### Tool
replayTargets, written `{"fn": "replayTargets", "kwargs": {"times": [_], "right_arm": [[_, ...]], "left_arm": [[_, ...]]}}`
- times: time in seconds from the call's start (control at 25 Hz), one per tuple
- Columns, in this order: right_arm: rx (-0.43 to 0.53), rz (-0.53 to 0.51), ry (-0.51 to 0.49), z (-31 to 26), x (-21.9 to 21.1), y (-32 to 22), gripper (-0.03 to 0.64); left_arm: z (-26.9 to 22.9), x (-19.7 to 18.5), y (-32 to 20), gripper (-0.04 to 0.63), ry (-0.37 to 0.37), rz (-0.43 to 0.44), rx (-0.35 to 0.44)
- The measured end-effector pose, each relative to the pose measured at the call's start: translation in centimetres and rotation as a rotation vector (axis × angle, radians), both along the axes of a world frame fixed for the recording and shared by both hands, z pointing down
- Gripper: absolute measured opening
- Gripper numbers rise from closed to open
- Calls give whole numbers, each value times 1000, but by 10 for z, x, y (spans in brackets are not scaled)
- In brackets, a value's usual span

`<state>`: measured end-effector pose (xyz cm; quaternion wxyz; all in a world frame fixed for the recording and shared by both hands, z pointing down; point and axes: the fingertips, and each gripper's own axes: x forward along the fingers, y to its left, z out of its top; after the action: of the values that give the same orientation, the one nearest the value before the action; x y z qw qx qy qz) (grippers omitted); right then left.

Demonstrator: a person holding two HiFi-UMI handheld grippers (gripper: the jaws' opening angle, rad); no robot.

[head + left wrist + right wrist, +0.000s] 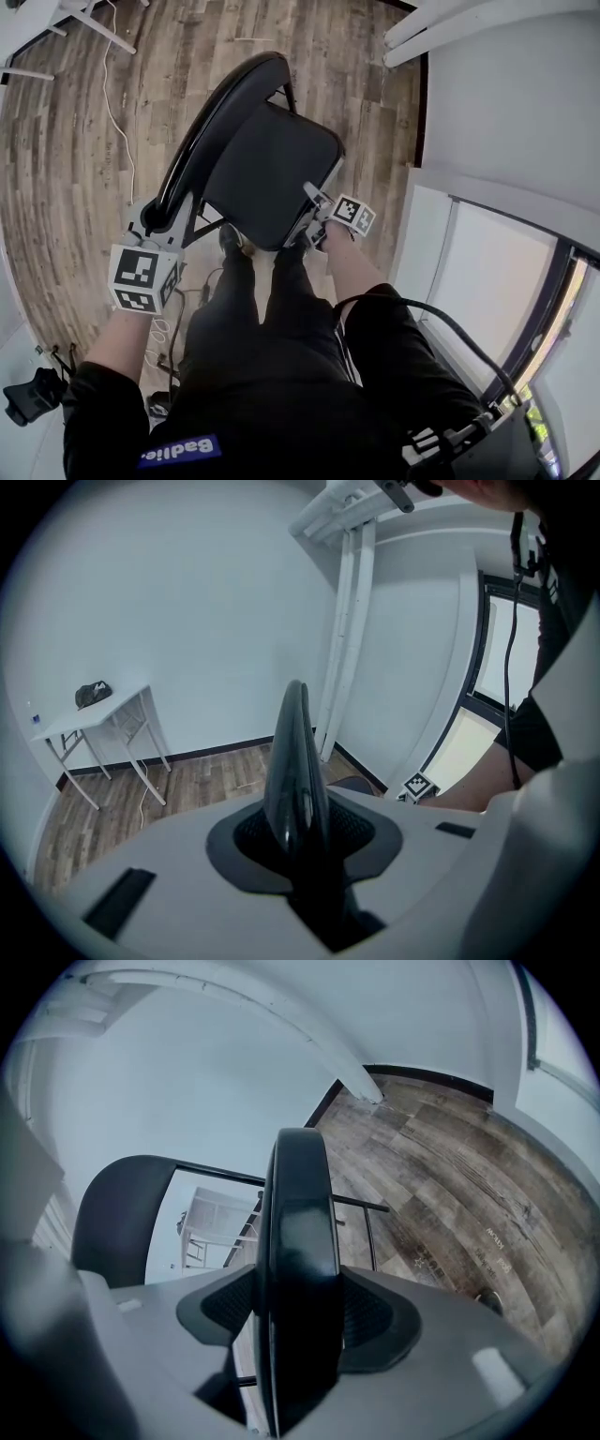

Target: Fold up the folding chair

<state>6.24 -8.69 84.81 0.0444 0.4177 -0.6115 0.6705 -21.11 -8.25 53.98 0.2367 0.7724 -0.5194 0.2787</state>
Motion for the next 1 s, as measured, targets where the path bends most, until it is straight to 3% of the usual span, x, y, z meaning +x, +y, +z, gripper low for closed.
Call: {"fn": "replayTargets", "kwargs": {"times": [0.44, 1.0], "right_arm": [[20, 19, -33, -56, -43, -17, 225], [-5, -3, 25, -108, -101, -35, 201]], "left_arm": [[-22, 10, 8, 69, 10, 39, -42], [-44, 32, 20, 63, -14, 65, -46]]}}
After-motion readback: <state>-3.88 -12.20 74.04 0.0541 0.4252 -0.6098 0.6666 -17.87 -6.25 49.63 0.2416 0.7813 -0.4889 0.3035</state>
